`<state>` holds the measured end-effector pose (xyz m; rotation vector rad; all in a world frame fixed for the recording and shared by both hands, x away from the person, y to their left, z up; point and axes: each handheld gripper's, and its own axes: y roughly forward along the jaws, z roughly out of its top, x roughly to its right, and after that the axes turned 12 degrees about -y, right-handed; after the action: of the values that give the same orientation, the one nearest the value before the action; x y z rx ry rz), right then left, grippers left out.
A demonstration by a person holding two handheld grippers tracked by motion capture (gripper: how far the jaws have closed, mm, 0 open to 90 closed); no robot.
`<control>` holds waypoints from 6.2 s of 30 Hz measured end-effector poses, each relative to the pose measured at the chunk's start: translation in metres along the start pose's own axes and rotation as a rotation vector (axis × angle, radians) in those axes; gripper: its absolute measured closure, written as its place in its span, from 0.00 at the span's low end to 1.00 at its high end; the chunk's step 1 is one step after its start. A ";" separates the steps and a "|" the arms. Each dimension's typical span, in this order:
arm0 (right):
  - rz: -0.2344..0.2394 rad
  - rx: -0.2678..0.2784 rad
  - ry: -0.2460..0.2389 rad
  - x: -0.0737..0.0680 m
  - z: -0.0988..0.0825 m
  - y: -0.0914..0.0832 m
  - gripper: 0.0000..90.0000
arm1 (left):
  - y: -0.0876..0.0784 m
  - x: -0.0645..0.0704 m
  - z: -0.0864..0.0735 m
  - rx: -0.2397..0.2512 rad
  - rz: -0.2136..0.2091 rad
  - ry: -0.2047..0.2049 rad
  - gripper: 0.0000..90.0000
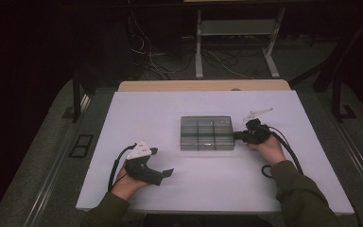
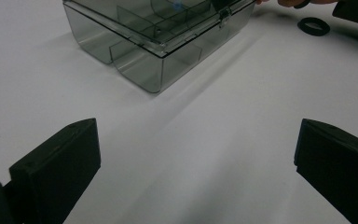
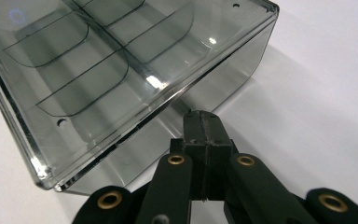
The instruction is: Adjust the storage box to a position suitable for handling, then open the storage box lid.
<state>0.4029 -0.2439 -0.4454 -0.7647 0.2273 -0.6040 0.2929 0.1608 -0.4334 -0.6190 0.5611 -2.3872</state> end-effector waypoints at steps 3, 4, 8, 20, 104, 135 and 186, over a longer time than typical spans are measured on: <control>-0.006 -0.005 -0.010 -0.002 0.002 0.000 0.99 | 0.001 0.000 0.000 -0.001 -0.001 -0.001 0.00; -0.004 0.001 -0.002 -0.001 0.002 -0.001 0.98 | 0.001 0.000 0.000 -0.005 -0.002 0.004 0.00; -0.052 0.040 0.032 0.005 0.004 -0.012 0.92 | 0.001 0.000 -0.001 -0.007 -0.001 0.002 0.00; -0.079 0.139 0.066 0.010 0.047 -0.024 0.62 | 0.001 -0.002 -0.001 0.008 0.002 -0.012 0.00; 0.053 -0.103 -0.014 -0.004 0.117 0.068 0.99 | 0.000 0.000 -0.001 0.014 -0.014 0.008 0.00; 0.110 -0.088 -0.072 -0.044 0.091 0.041 0.99 | 0.001 -0.001 -0.002 0.012 -0.002 0.006 0.00; 0.113 0.179 -0.037 -0.058 0.045 -0.034 0.48 | -0.001 -0.002 -0.005 -0.004 0.013 0.010 0.00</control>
<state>0.3600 -0.2028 -0.3908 -0.5852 0.1787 -0.4953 0.2912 0.1633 -0.4372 -0.6040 0.5726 -2.3783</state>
